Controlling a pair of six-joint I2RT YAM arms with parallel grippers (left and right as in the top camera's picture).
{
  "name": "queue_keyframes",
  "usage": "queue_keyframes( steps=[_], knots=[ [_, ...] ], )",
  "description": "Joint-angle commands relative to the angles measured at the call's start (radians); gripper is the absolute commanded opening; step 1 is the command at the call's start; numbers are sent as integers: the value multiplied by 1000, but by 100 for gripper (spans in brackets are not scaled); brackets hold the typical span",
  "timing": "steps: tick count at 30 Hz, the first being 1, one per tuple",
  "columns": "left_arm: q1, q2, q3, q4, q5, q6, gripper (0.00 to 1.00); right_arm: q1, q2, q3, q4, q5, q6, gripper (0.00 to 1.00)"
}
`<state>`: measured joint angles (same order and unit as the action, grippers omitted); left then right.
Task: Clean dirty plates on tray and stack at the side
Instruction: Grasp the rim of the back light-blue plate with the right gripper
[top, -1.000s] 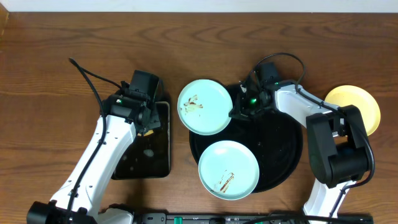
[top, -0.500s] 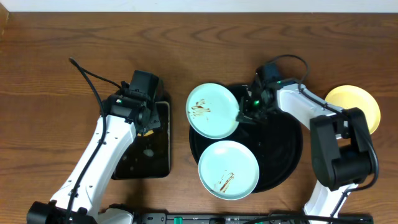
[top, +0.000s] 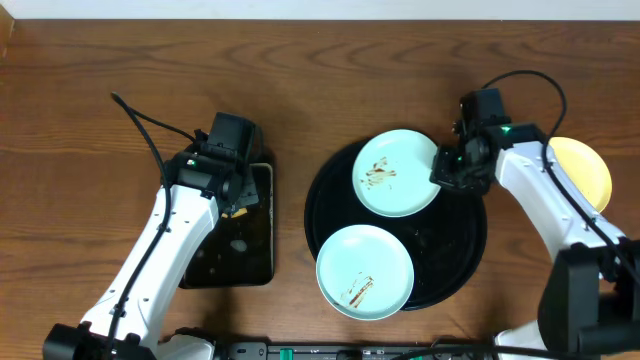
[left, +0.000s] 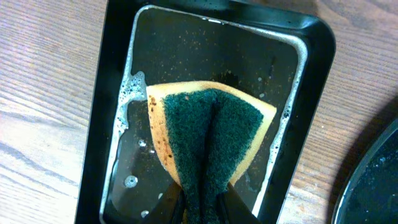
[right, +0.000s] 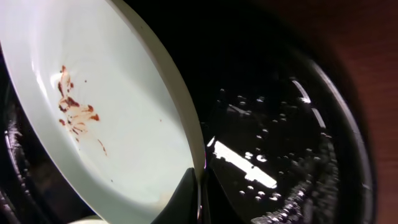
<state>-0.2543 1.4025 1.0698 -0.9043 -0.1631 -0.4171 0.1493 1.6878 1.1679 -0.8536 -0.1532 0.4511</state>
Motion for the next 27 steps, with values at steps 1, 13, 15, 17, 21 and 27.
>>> queue_keyframes(
  steps=[1, 13, 15, 17, 21, 27],
  knots=[
    [5, -9, -8, 8, -2, 13, 15, -5, -5, -5, -30, 51, -29, 1],
    [5, -9, -8, 11, -2, 14, 15, -4, -5, -8, -48, 39, 16, 66],
    [5, -9, -8, 11, -2, 16, 15, -1, -5, -31, -42, 10, 29, 67],
    [5, -9, -8, 12, -2, 16, 14, 3, -5, -66, -22, -7, 35, 67],
    [5, -9, -8, 12, -2, 18, 15, 8, -5, -172, 60, -52, 87, 63],
    [5, -9, -8, 13, -2, 20, 15, 8, -5, -288, 178, -75, 163, 60]
  ],
)
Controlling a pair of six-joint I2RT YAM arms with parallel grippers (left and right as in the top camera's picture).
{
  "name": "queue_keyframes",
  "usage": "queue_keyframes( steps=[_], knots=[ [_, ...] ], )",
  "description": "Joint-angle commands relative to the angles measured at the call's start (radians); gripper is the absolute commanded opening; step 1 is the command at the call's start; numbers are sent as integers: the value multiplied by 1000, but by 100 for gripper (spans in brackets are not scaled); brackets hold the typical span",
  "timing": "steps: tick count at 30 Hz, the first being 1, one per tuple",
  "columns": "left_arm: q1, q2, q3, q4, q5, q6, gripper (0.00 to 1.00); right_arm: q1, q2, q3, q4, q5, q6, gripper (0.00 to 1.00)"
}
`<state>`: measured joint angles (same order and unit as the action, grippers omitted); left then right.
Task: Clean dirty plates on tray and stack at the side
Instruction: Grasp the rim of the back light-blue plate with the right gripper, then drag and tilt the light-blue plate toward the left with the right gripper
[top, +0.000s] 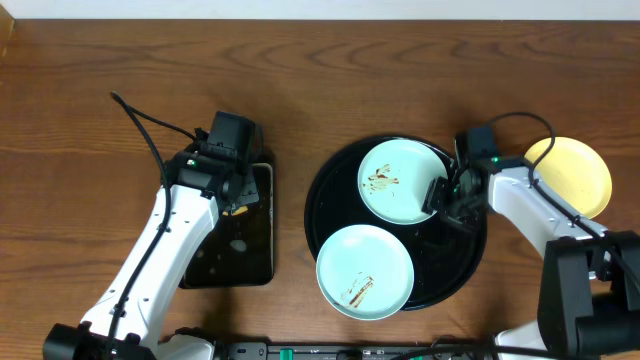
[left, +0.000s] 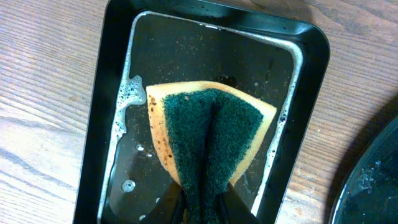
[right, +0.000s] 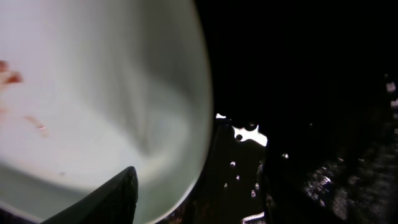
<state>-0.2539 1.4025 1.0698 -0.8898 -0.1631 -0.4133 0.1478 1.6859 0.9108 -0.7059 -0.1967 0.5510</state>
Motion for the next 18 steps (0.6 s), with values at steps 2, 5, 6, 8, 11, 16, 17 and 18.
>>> queue_keyframes(
  steps=[2, 5, 6, 8, 11, 16, 17, 18],
  knots=[
    [4, -9, -8, -2, -2, 16, 15, 10, -3, -45, 52, -32, 81, 58],
    [4, -9, -8, -2, -2, 16, 15, 10, -3, -61, 93, -31, 110, 57],
    [4, -9, -8, -2, -2, 16, 15, 10, -3, -67, 109, -29, 126, 57],
    [4, -9, -8, -2, -2, 16, 15, 10, -3, -79, 141, -29, 139, 53],
    [4, -9, -8, -3, -2, 16, 14, 10, -3, -108, 197, -29, 178, 41],
    [4, -9, -8, -3, -2, 16, 15, 10, -3, -161, 293, -72, 263, 54],
    [4, -9, -8, -3, -1, 16, 15, 10, -3, -172, 312, -76, 276, 56],
    [4, -9, -8, -3, -1, 16, 15, 10, -3, -182, 328, -82, 281, 56]
  ],
)
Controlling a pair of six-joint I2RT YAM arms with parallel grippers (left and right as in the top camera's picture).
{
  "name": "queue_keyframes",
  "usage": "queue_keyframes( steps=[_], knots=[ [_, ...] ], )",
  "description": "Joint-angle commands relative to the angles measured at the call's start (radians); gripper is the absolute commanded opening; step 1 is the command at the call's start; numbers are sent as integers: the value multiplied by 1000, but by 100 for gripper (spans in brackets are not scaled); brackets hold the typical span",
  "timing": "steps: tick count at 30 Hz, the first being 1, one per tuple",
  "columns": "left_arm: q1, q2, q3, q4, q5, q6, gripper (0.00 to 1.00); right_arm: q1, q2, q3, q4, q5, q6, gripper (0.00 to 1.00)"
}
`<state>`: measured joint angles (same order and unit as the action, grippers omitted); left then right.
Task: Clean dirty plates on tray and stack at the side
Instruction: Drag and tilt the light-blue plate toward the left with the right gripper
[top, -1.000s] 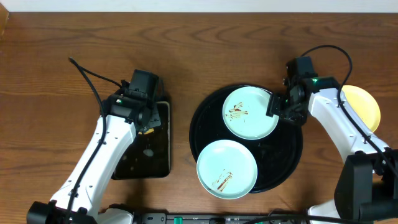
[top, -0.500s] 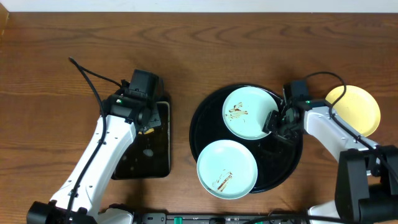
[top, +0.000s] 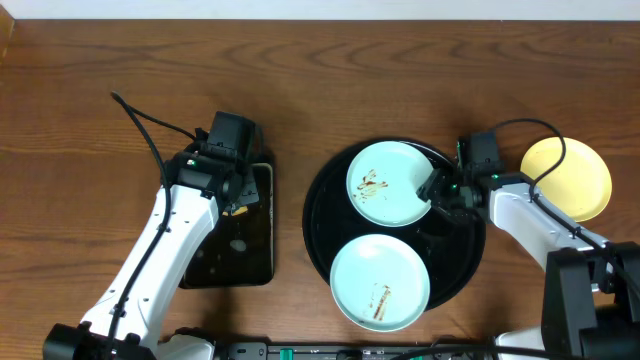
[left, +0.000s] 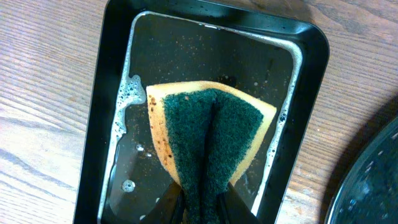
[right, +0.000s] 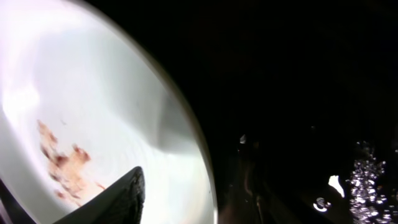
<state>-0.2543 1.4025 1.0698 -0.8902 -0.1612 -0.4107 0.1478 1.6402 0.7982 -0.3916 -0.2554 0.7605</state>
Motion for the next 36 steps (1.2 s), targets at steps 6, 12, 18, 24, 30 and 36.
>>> queue_keyframes(
  steps=[6, 12, 18, 24, 30, 36],
  knots=[
    [5, -9, -8, -2, 4, 17, 15, 10, 43, -88, 56, -27, 73, 52],
    [5, -9, -8, -2, 4, 17, 15, 11, 43, -89, 98, -41, 73, 51],
    [5, -9, -8, -2, 4, 17, 15, 32, 43, -89, 136, -42, 46, 51],
    [5, -9, -8, -2, 4, 17, 15, 82, 43, -89, 186, -42, 48, 55],
    [5, -9, -8, -2, 5, 17, 15, 97, 43, -86, 205, -45, 55, 54],
    [5, -9, -8, 2, 19, 17, 15, 97, 43, -86, 206, -45, 50, 46]
  ],
)
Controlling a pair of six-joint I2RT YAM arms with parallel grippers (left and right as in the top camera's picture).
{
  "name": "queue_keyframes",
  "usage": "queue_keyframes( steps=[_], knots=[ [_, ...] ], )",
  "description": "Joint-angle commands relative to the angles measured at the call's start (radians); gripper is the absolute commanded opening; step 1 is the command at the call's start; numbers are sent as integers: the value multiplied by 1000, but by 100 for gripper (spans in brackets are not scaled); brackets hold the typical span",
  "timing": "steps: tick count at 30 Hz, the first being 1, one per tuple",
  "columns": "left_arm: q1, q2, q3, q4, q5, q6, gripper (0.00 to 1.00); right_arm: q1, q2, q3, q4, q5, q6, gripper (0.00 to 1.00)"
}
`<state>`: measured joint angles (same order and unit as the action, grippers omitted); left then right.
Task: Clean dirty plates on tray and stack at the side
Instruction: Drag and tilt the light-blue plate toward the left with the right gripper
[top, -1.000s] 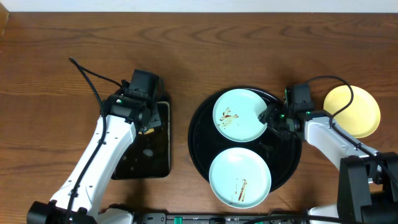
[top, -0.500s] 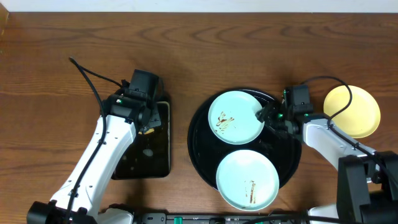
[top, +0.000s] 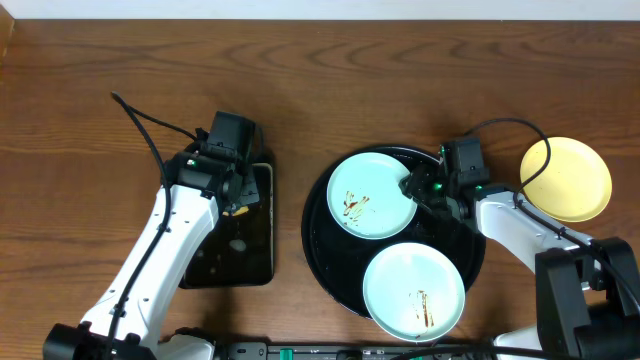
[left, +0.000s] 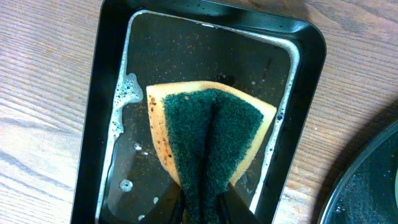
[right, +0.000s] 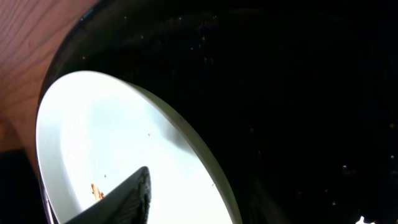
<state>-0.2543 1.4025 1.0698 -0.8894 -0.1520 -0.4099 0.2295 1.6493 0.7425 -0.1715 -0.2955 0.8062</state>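
Observation:
Two pale green plates with brown smears lie on the round black tray. The upper plate is at the tray's back left. The lower plate hangs over the tray's front rim. My right gripper is open and straddles the upper plate's right rim, one finger over the plate, the other lost in the dark tray. My left gripper is shut on the yellow-and-green sponge, held over the soapy rectangular tray.
A yellow plate lies on the wood to the right of the round tray. The rectangular tray stands left of the round one. A black cable runs from the left arm toward the back left.
My right gripper has moved left, and the upper plate with it toward the tray's left side. The lower plate has shifted right. The left arm and sponge have not moved.
My right gripper was first shut on the upper plate's rim at the tray's back right. Then its fingers stood apart around that rim. Since then the upper plate has gone leftward and the lower plate rightward. The left gripper held the sponge over the soapy tray throughout.

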Motion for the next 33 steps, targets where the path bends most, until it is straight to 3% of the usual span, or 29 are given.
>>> queue_keyframes(
  steps=[1, 10, 11, 16, 20, 24, 33],
  knots=[
    [5, -9, -8, 1, 10, 16, 15, 15, 34, -30, -13, -5, 3, 45],
    [5, -9, -8, 1, 10, 17, 15, 61, 34, -30, 30, -1, -14, 45],
    [5, -9, -8, 1, 10, 17, 15, 62, 34, -30, 30, 0, -14, 41],
    [5, -9, -8, 1, 10, 17, 15, 62, 34, -30, 20, 7, -14, 1],
    [5, -9, -8, 0, 10, 17, 15, 62, 34, -30, 7, 40, -15, 1],
    [5, -9, -8, 0, 10, 17, 8, 62, 34, -30, -11, 62, -21, 2],
    [33, -8, -11, -3, 9, -14, 7, 19, 32, -30, -56, 80, -35, 2]
  ],
)
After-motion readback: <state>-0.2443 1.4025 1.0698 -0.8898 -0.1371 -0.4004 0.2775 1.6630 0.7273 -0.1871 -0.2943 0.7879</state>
